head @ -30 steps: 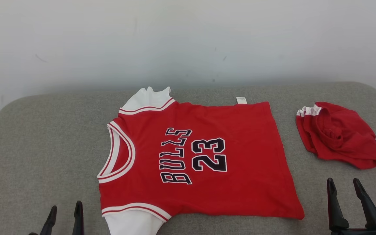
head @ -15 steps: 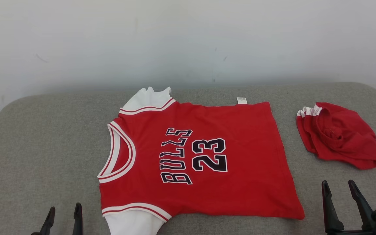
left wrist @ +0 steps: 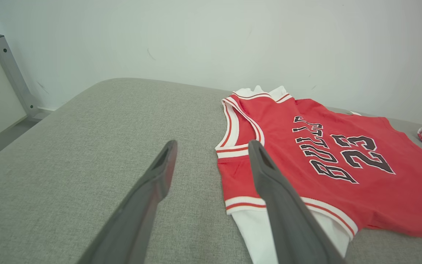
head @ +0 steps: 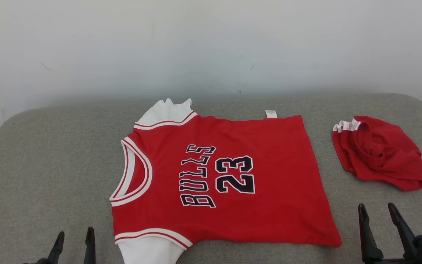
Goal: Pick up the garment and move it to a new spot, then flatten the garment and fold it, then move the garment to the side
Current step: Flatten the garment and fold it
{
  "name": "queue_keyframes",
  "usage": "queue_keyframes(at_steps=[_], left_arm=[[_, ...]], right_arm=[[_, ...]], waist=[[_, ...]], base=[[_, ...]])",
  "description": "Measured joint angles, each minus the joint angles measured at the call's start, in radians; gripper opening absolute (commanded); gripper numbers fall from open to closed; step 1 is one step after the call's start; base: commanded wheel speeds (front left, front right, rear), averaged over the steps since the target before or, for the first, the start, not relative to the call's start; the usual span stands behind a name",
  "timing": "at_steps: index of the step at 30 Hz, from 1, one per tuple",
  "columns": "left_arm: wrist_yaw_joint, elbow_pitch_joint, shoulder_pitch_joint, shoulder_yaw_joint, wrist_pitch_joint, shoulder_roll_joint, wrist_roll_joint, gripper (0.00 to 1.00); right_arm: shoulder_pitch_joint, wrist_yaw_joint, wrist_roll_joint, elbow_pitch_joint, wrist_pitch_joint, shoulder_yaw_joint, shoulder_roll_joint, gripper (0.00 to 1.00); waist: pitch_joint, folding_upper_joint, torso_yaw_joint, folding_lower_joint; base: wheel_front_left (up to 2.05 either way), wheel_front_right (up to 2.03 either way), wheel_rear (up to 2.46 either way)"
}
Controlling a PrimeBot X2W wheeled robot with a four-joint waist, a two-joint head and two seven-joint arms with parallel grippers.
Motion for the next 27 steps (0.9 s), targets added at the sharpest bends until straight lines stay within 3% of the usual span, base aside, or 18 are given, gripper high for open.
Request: queue_keyframes(at_steps=[27], left_arm=[[0.000,-0.025,0.002,0.012,0.044,-0.017,0.036,1.00]], right_arm=[[0.001,0.000,-0.019,-0.011,0.028,-0.016,0.013,1.00]], waist=[[0.001,0.0000,0.010,0.0000]], base=[[0.00,0.00,0.00]])
